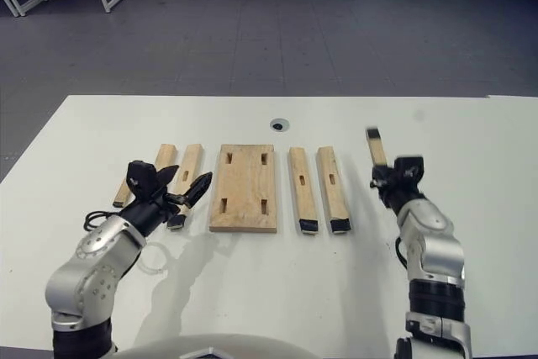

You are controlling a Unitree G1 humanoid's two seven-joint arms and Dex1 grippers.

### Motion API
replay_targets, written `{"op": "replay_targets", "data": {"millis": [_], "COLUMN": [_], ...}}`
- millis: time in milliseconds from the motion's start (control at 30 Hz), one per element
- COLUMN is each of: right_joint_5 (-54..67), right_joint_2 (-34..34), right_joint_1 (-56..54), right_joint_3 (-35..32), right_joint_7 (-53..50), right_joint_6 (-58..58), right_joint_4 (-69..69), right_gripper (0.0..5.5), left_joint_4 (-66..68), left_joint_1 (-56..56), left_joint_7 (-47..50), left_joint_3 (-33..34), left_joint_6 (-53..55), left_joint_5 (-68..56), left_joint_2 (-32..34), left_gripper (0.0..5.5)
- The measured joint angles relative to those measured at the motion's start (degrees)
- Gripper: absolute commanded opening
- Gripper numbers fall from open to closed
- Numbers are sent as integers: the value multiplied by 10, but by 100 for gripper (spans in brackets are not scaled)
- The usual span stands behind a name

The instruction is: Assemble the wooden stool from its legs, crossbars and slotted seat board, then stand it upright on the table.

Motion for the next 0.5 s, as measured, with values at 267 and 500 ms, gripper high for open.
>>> {"op": "replay_targets", "data": {"millis": [267, 500], "right_joint_5": [43, 32], "right_joint_2": [85, 93], "right_joint_1": [-38, -35], "right_joint_3": [138, 186], "right_joint_7": [30, 40], "right_joint_6": [22, 21], "right_joint_4": [-186, -236], "right_gripper": [129, 129], "left_joint_4": [156, 206], "left_joint_1": [-179, -185], "left_joint_7": [54, 119], "left_joint_3": [118, 90], "left_joint_6": [154, 141], "left_joint_5": [-504, -573], "left_joint_2": [-1, 26], "left_gripper": [489, 489]}}
